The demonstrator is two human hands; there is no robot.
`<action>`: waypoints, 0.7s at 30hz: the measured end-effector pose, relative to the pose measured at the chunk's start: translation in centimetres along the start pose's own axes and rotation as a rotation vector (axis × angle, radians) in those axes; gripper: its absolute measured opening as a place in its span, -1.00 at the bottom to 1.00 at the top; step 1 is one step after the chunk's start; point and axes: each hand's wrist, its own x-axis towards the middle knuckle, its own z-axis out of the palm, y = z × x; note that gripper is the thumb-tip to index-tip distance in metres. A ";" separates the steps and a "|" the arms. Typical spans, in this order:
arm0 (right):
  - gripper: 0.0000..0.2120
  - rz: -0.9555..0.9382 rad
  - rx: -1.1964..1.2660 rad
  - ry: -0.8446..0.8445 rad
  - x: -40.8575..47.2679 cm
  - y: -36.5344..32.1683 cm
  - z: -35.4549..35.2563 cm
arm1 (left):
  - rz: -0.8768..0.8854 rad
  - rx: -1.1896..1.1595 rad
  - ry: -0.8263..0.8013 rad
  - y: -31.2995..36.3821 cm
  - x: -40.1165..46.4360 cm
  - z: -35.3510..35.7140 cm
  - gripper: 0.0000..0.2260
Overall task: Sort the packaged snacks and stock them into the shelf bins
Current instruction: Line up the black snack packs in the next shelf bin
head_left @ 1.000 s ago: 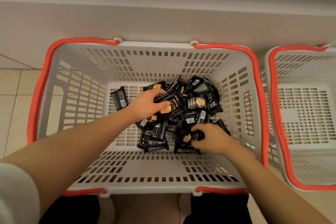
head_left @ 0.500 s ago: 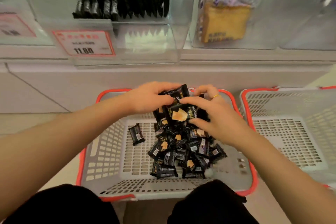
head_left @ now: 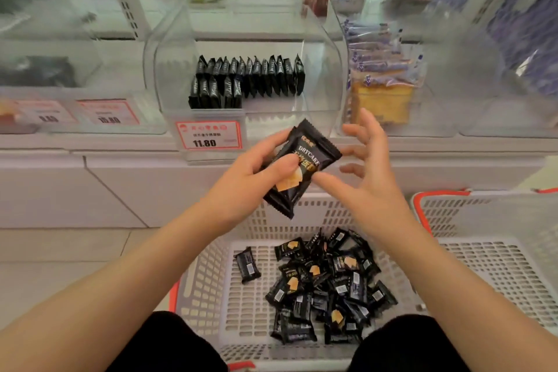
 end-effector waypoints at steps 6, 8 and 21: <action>-0.62 0.104 0.415 -0.242 3.1 -4.1 3.0 | 0.231 -0.006 0.262 4.4 2.4 -1.6 -0.81; -0.66 0.086 0.441 -0.237 4.7 -5.6 3.9 | 0.247 0.001 0.307 5.6 3.4 -2.3 -0.79; -0.86 0.276 0.043 -0.090 15.8 -5.6 5.5 | -0.096 0.633 0.313 6.6 8.6 -9.7 -0.82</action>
